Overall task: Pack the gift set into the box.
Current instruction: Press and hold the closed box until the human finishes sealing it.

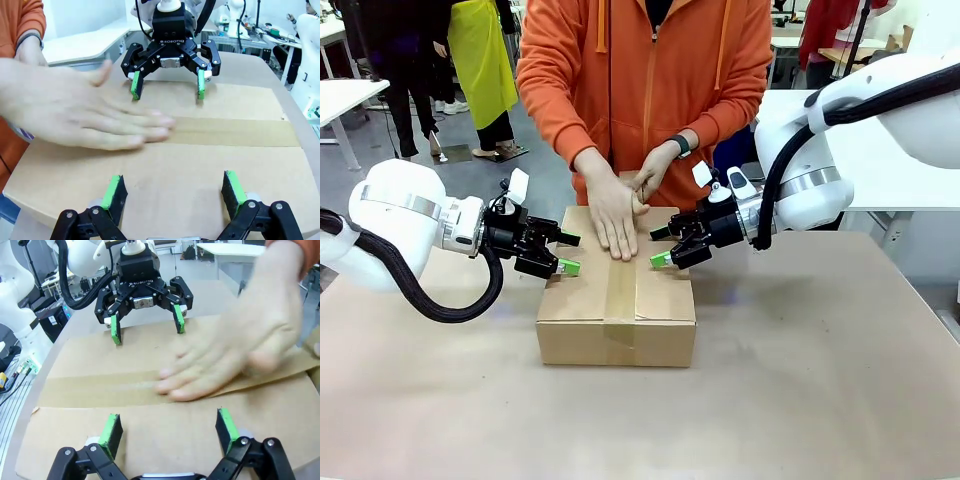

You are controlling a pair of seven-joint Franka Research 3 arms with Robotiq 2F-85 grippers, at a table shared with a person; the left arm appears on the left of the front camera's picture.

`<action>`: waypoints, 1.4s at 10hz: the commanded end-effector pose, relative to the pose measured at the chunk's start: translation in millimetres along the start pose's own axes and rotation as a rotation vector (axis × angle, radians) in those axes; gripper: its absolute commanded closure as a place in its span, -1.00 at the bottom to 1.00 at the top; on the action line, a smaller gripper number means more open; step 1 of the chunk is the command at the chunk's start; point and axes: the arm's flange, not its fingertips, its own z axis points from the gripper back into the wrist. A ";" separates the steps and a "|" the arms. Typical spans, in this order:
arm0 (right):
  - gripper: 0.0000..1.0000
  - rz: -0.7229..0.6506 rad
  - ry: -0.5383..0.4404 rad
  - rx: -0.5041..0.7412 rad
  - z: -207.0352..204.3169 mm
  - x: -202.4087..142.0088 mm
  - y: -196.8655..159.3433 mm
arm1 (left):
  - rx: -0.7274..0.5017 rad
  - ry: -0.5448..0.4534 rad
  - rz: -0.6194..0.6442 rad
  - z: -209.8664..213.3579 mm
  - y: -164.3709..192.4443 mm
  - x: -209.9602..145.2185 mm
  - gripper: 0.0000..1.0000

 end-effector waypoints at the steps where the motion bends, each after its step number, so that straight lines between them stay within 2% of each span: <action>1: -1.00 0.002 0.005 -0.002 -0.5 -1.8 0.7 | 0.000 0.003 -0.010 -0.4 -1.2 -1.5 -1.00; 14: -1.00 0.002 0.005 -0.002 -0.5 -1.8 0.7 | 0.000 0.003 -0.010 -0.4 -1.2 -1.5 -1.00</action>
